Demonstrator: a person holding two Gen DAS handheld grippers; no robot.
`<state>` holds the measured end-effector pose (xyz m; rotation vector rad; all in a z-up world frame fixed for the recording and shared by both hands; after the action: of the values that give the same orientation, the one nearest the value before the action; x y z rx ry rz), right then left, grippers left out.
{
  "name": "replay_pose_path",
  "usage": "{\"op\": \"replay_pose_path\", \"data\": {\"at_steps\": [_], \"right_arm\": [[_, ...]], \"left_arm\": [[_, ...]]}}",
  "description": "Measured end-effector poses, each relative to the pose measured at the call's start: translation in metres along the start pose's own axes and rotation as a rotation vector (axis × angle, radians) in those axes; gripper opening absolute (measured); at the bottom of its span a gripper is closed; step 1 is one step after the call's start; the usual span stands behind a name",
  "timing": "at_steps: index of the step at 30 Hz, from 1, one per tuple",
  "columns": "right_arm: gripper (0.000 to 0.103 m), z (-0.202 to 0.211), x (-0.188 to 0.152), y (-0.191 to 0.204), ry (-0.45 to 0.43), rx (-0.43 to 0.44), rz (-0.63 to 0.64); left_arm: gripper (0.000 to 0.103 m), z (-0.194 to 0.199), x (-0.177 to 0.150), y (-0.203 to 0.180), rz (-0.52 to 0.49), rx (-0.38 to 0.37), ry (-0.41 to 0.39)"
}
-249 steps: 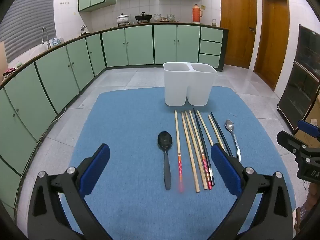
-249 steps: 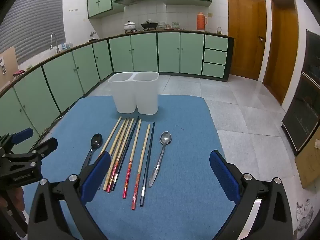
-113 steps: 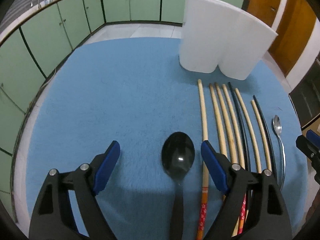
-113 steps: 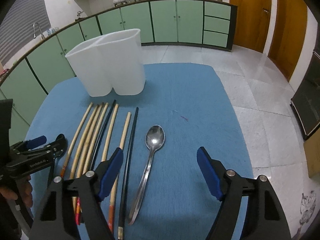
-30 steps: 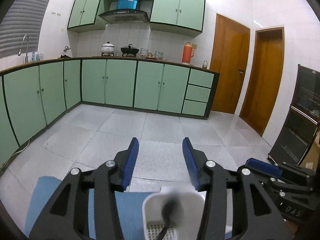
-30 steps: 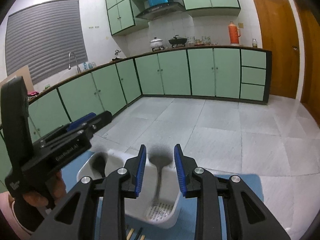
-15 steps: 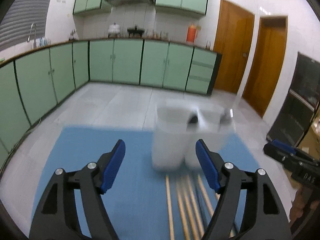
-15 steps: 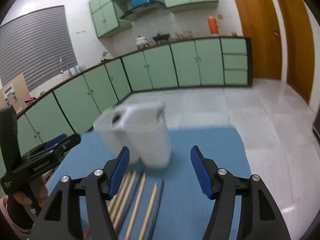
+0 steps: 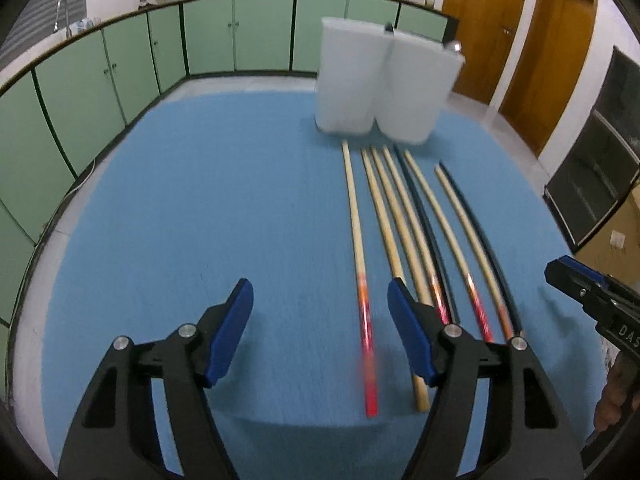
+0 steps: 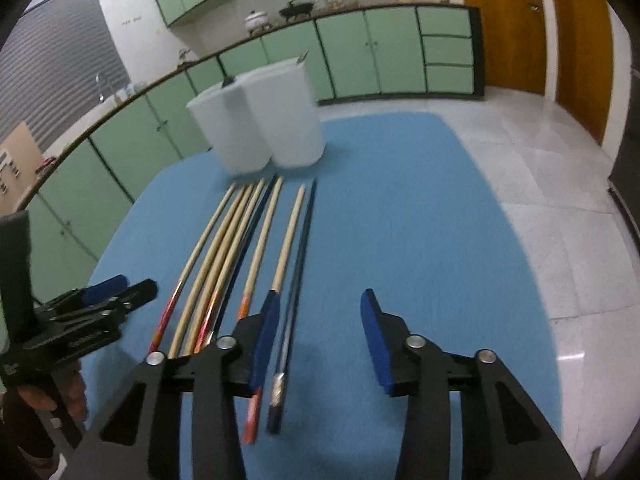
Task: Organize utensils
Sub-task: 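Grasp a red-patterned chopstick with the left tool while the right tool grasps the black chopstick, then open both tools, setting the chopsticks back on the mat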
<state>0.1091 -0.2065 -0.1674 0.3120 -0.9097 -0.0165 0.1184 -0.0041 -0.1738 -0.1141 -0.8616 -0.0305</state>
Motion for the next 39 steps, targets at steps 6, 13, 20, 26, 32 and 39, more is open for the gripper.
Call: {"op": "replay_pose_path", "data": {"at_steps": [6,13,20,26,32,39], "right_arm": [[0.021,-0.013,-0.019,0.015,0.062,0.018,0.047],[0.01,-0.03,-0.031,0.021,0.108,0.002,0.094],[0.008,-0.035,-0.03,0.022,0.101,-0.015,0.114],[0.006,-0.026,-0.028,0.008,0.092,-0.063,0.083],[0.006,-0.026,-0.023,-0.013,0.083,-0.105,0.038],[0.012,-0.033,-0.008,-0.005,0.049,-0.02,0.025]], "left_arm": [[0.057,-0.007,-0.014,-0.008,-0.026,0.004,0.027],[0.056,-0.013,-0.012,-0.016,-0.036,0.001,0.027],[0.043,-0.019,-0.009,-0.019,-0.055,0.029,0.023],[0.008,-0.013,-0.01,-0.009,-0.044,0.055,0.023],[0.005,-0.012,-0.008,0.007,0.003,0.113,0.012],[0.021,-0.016,-0.001,0.002,0.018,0.064,0.014]]}}
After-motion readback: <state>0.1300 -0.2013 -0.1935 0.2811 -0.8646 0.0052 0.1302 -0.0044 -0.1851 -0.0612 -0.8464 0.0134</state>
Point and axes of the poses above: each gripper's, at about its wrist camera, not at the fingertips, and z roughly against the way its jaws point, y to its left, x to its top, the point moved 10 cm from there along -z, roughly the way its jaws point, and after that the axes turned 12 degrees about -y, right-handed, at the moved point
